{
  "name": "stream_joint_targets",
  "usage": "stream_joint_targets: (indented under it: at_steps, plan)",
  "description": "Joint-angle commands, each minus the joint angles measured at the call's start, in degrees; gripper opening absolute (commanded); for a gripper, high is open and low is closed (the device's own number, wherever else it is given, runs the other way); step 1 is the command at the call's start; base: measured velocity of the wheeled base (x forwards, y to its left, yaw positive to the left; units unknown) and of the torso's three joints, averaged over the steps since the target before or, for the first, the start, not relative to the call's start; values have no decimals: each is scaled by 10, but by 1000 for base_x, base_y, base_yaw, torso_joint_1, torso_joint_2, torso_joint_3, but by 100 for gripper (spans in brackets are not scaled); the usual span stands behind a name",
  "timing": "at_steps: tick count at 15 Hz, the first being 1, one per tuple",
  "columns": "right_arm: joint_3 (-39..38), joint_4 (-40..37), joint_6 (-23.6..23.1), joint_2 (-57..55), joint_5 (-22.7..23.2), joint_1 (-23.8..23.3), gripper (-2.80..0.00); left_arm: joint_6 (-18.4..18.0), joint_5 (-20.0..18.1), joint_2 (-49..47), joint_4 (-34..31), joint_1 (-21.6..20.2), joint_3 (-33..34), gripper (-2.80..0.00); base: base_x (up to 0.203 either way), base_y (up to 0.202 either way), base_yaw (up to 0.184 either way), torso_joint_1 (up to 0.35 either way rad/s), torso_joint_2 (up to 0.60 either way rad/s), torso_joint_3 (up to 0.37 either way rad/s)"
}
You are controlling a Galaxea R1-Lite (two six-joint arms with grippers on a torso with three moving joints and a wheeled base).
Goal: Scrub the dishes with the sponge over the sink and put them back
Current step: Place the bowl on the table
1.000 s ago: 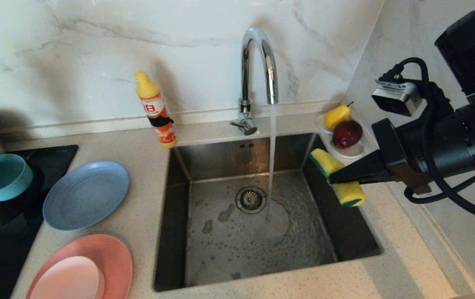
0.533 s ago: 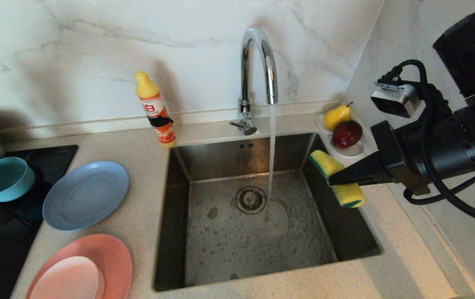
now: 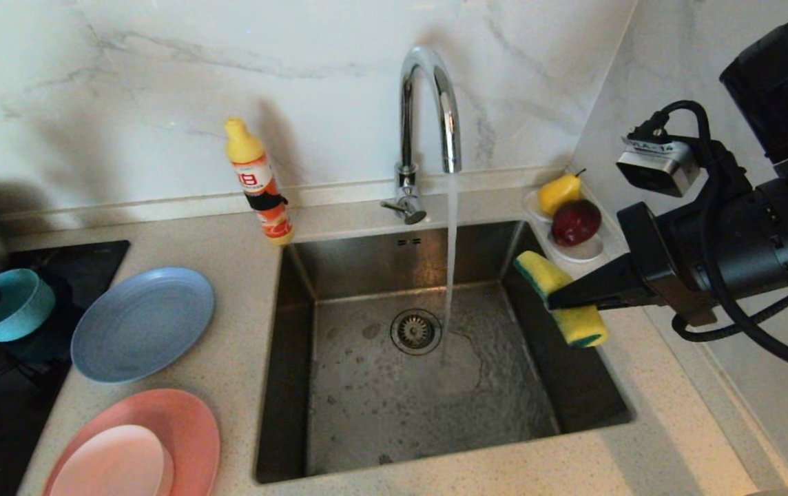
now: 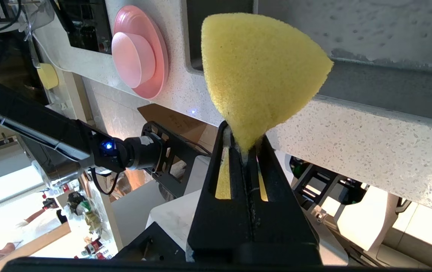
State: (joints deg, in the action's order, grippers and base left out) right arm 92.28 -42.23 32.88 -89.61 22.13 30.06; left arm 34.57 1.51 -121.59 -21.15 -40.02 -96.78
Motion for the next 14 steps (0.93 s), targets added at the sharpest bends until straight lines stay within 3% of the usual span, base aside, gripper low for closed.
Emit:
stream_joint_targets:
  at_steps: [1,6,8,9,13,14]
  plan:
    - [-1,-2,2,0,1,0,-280,7,-9,12,-10,-1,-10,0,0,0,0,0,0,0]
    - [-4,0,2,3,1,1,-280,7,-29,72,-26,-2,-5,0,0,0,0,0,0,0]
    - [-4,0,2,5,1,0,-280,3,-61,120,-46,-2,0,0,0,0,0,0,0,0]
    - [-4,-1,3,6,1,0,-280,-5,-78,142,-63,-2,6,-280,0,0,0,0,0,0]
    - [-12,-2,3,17,0,5,-280,-105,-102,253,-91,8,70,-280,0,0,0,0,0,0]
    - [-12,-1,3,16,0,6,-280,-146,-103,283,-100,14,96,-280,0,0,0,0,0,0]
